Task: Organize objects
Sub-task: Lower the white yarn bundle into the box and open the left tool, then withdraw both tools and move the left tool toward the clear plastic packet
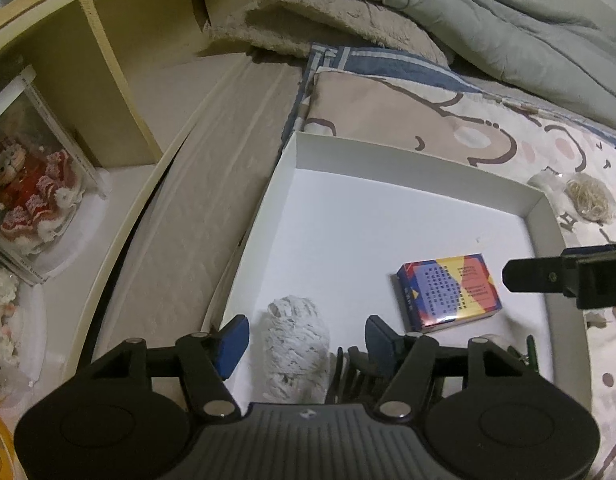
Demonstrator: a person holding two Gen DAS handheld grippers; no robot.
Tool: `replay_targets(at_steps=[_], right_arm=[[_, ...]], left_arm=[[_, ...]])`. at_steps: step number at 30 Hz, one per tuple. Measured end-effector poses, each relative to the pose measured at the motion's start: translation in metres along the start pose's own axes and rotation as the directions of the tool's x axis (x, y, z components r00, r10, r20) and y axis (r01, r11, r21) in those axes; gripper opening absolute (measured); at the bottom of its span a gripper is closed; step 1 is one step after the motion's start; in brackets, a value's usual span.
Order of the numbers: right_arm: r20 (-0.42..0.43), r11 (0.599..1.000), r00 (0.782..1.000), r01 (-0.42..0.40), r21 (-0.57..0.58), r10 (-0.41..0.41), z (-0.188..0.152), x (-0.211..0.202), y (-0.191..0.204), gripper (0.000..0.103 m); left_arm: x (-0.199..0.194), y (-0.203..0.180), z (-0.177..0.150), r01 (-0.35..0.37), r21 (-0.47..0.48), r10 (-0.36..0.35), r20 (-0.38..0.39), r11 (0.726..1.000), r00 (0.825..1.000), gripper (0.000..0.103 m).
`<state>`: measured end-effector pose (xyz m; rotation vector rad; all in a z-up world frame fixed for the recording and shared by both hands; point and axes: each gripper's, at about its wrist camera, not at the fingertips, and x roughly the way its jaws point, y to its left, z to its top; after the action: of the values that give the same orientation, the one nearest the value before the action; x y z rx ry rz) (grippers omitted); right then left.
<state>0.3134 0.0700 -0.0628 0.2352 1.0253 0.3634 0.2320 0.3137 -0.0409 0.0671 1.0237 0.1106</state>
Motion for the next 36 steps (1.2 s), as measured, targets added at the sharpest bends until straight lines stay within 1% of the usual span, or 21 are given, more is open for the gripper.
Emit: replay_targets(at_steps=[4,5,8,10,11,12,14,20,26,30,36], right_arm=[[0.024,0.999,1.000,0.016,-0.034,-0.016,-0.005,-0.013,0.000,0.100],[0.030,0.999,0.999,0.024,-0.047,-0.022,-0.006,-0.016,0.001,0.100],[0.051,0.996,0.998,0.042,-0.075,-0.039,-0.011,-0.027,0.000,0.100],[0.062,0.996,0.997,0.049,-0.080,-0.044,-0.014,-0.034,-0.003,0.100],[0.067,0.996,0.997,0.053,-0.078,-0.048,-0.015,-0.038,-0.004,0.100],[0.073,0.995,0.996,0.058,-0.076,-0.052,-0.017,-0.042,-0.007,0.100],[0.081,0.995,0.995,0.065,-0.073,-0.059,-0.020,-0.049,-0.011,0.101],[0.112,0.990,0.991,0.084,-0.109,-0.071,-0.033,-0.068,-0.020,0.103],[0.157,0.985,0.983,0.118,-0.129,-0.097,-0.042,-0.086,-0.027,0.103],[0.168,0.984,0.981,0.119,-0.130,-0.096,-0.048,-0.096,-0.035,0.103],[0.189,0.984,0.977,0.126,-0.122,-0.101,-0.055,-0.109,-0.046,0.103]], left_arm=[[-0.012,-0.003,-0.003,0.005,-0.022,-0.005,0.012,1.000,1.000,0.065],[-0.017,-0.004,-0.003,0.008,-0.027,-0.007,0.016,1.000,1.000,0.067],[-0.028,-0.008,-0.005,0.010,-0.042,-0.009,0.035,0.999,0.999,0.079],[-0.035,-0.012,-0.007,0.010,-0.049,-0.008,0.048,0.999,0.999,0.082],[-0.039,-0.013,-0.008,0.008,-0.053,-0.006,0.054,0.999,0.999,0.087],[-0.042,-0.015,-0.009,0.003,-0.056,0.001,0.062,0.998,0.998,0.094],[-0.048,-0.021,-0.011,-0.005,-0.056,0.009,0.083,0.998,0.997,0.103],[-0.062,-0.032,-0.018,0.005,-0.081,0.003,0.106,0.997,0.994,0.103],[-0.075,-0.050,-0.027,0.008,-0.068,0.001,0.129,0.998,0.992,0.103],[-0.085,-0.059,-0.029,0.020,-0.076,-0.009,0.146,0.997,0.989,0.103],[-0.092,-0.076,-0.031,0.018,-0.055,-0.008,0.163,0.998,0.987,0.103]])
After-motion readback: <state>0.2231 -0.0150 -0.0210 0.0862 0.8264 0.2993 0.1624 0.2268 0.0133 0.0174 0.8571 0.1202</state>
